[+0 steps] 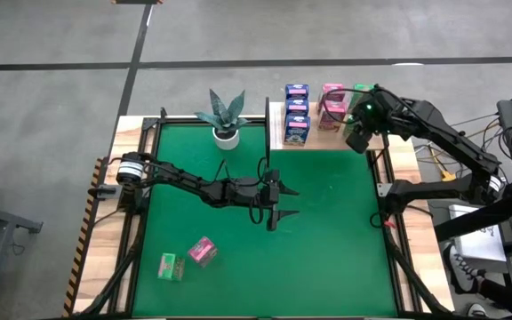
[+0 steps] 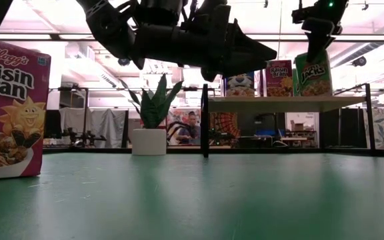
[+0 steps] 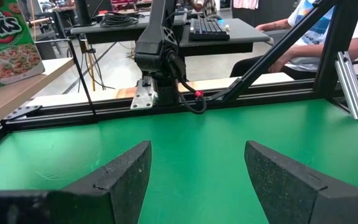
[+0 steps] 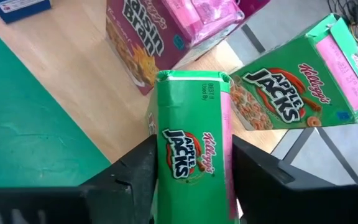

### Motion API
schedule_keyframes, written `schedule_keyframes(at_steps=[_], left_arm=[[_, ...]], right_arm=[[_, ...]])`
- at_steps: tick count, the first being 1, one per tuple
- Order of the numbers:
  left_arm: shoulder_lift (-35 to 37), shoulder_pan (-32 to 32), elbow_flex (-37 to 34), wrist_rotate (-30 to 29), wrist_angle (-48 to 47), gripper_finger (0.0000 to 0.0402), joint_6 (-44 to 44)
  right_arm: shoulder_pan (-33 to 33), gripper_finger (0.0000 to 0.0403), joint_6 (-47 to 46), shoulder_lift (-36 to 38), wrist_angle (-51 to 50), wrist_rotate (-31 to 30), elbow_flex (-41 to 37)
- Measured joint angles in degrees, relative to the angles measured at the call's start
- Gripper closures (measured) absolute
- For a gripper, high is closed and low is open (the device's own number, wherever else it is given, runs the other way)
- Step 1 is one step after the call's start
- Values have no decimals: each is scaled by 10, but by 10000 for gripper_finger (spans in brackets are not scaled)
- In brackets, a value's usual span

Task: Stack cereal on shelf
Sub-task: Put the top green cereal box on the shelf aligned with the other green cereal boxes

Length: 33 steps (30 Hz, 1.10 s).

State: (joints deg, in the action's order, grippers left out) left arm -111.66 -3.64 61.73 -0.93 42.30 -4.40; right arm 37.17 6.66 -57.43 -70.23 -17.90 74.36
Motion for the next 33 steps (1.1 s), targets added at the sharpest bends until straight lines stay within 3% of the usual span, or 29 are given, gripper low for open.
schedule_keyframes(at_steps=[9, 21, 26, 29, 33], left_arm=[[0, 0, 0, 0, 1, 159, 0], [41, -2, -1, 0, -22, 159, -20], [83, -4, -1, 0, -50, 159, -44], [113, -4, -1, 0, -63, 159, -54], [147, -4, -1, 0, -81, 159, -56]], right_arm=[[0, 182, 7, 0, -1, -1, 4], [-2, 188, -10, 0, -22, 6, 90], [-2, 221, -45, 4, -32, 33, 104], [-1, 262, -69, 5, -32, -2, 94], [-1, 327, -56, -1, -34, -2, 72]])
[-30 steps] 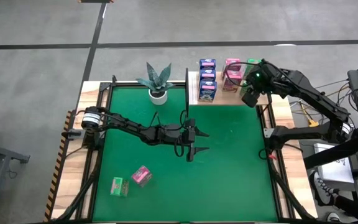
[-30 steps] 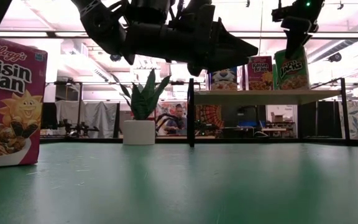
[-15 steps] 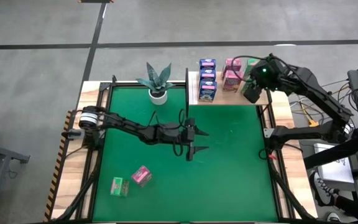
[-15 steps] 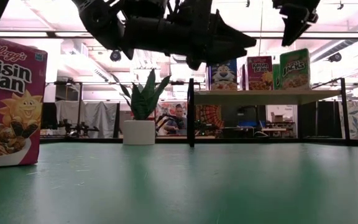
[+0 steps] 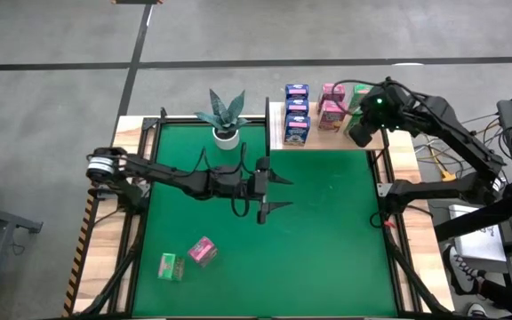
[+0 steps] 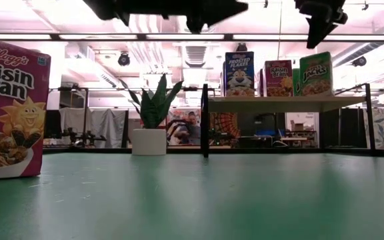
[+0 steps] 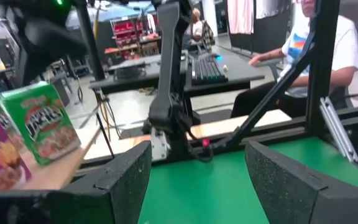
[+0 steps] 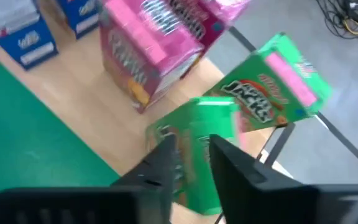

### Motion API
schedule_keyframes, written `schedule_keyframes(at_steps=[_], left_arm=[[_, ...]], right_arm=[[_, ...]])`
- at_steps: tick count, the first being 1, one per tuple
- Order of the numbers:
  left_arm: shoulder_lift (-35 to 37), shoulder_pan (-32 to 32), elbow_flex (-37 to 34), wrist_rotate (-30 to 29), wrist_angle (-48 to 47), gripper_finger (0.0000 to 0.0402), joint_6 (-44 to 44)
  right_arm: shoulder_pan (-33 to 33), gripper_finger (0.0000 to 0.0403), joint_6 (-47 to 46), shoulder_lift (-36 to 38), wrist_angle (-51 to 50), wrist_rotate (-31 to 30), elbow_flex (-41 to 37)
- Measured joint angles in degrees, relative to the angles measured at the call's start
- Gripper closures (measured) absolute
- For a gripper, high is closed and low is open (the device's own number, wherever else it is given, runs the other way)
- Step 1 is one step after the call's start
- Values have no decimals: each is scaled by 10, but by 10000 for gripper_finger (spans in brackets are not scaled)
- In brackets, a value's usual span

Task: Stack cereal on shelf
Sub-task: Put the top green cereal box on the shelf aligned with the other green cereal boxes

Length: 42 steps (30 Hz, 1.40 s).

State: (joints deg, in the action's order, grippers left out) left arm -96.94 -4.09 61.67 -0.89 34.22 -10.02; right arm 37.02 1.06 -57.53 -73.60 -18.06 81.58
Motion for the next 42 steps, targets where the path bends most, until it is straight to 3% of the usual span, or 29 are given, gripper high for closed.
schedule_keyframes(at_steps=[5, 11, 15, 28, 42], left_arm=[[33, -1, 0, 0, -11, 159, -1], [65, -1, 0, 0, -15, 159, -14], [76, -1, 0, 0, -18, 159, -30], [80, -1, 0, 0, -40, 159, -45], [81, 0, 0, -2, -59, 159, -58]], right_arm=[[0, 388, 19, -8, 2, -4, -11], [0, 390, 19, -7, 5, -5, -1], [1, 390, 16, -6, 5, -44, 0], [1, 390, 15, -32, 10, -60, -43], [0, 390, -10, -20, -16, -48, 16]])
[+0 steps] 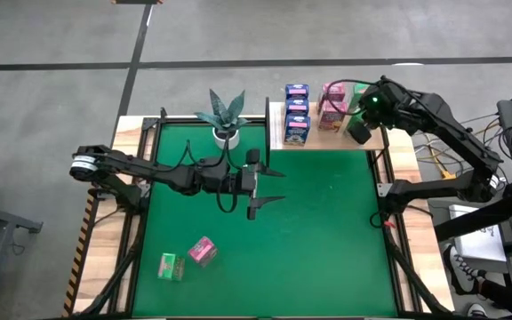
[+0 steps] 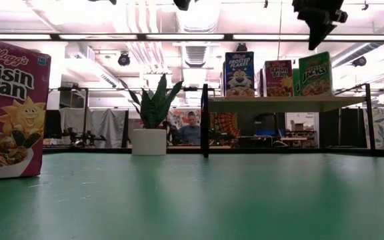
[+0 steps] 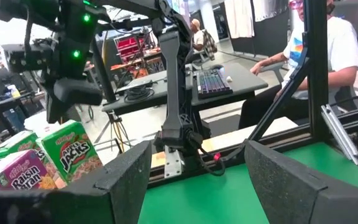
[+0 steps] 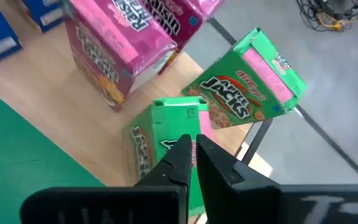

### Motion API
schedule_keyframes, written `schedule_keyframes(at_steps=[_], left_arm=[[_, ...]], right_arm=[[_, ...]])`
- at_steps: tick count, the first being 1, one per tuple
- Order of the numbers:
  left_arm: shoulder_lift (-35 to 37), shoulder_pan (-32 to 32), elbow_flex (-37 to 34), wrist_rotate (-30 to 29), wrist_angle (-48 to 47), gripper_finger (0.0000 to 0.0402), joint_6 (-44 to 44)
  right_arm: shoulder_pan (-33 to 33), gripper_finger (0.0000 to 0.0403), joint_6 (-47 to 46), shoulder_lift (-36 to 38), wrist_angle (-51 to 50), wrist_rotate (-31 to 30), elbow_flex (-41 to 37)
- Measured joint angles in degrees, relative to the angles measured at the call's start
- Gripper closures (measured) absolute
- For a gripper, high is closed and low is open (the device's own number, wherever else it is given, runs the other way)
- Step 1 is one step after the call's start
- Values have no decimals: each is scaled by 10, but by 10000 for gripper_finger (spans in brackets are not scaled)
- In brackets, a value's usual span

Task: Stack cereal on shelf
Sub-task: Put the top green cereal box on the shelf aligned with the other green cereal boxes

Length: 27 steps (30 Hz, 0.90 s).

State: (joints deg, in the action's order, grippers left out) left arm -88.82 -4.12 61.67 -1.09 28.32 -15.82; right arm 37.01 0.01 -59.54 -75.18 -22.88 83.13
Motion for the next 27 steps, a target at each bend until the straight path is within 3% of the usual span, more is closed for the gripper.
schedule_keyframes(at_steps=[6, 11, 18, 27], left_arm=[[20, 0, -2, -32, -45, 159, -14], [31, 0, -5, -38, -61, 159, -15], [39, 0, -7, -63, -84, 159, -15], [48, 0, -8, -93, -110, 159, -14]], right_arm=[[-10, 390, -27, 7, 1, 107, 6], [-58, 390, -42, 8, -1, 118, -12], [-117, 390, -60, 7, -8, 53, -64], [-125, 390, -74, 3, -82, -70, -112]])
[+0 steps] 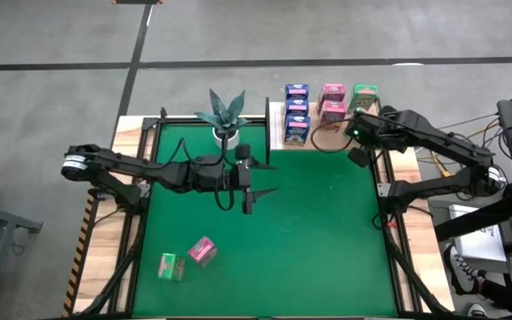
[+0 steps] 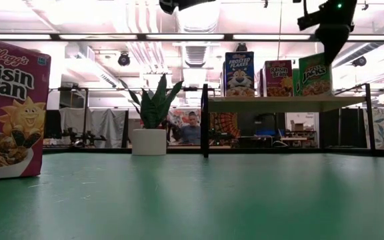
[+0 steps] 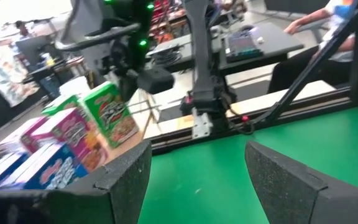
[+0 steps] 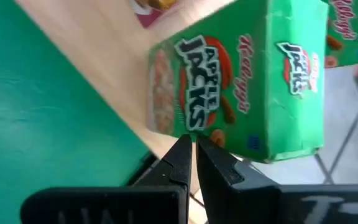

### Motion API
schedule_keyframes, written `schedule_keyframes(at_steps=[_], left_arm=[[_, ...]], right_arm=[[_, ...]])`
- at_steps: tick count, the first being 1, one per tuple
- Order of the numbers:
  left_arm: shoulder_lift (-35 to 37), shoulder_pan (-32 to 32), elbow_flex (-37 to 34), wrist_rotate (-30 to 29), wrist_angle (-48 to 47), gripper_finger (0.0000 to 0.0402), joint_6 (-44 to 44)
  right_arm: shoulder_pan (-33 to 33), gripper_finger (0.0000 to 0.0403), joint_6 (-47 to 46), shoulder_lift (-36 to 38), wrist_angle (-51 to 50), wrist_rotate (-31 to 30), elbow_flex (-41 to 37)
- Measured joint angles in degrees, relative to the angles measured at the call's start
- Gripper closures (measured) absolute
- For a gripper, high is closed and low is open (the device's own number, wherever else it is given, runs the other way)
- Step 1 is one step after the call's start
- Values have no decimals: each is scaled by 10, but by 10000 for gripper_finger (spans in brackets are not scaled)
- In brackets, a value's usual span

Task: Stack cereal on shelf
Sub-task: Put the top green cereal box on the shelf aligned with the other green cereal boxes

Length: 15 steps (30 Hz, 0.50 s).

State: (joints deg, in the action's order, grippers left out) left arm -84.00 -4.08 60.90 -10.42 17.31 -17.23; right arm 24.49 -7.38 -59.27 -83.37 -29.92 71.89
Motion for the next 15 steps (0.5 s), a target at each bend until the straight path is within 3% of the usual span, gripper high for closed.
schedule_keyframes(at_steps=[8, 15], left_arm=[[1, 0, 0, -18, -9, 159, 1], [6, 0, -1, -18, -20, 159, 5]], right_arm=[[0, 390, 20, 0, -2, -47, -16], [0, 390, 10, 2, -16, 37, -13]])
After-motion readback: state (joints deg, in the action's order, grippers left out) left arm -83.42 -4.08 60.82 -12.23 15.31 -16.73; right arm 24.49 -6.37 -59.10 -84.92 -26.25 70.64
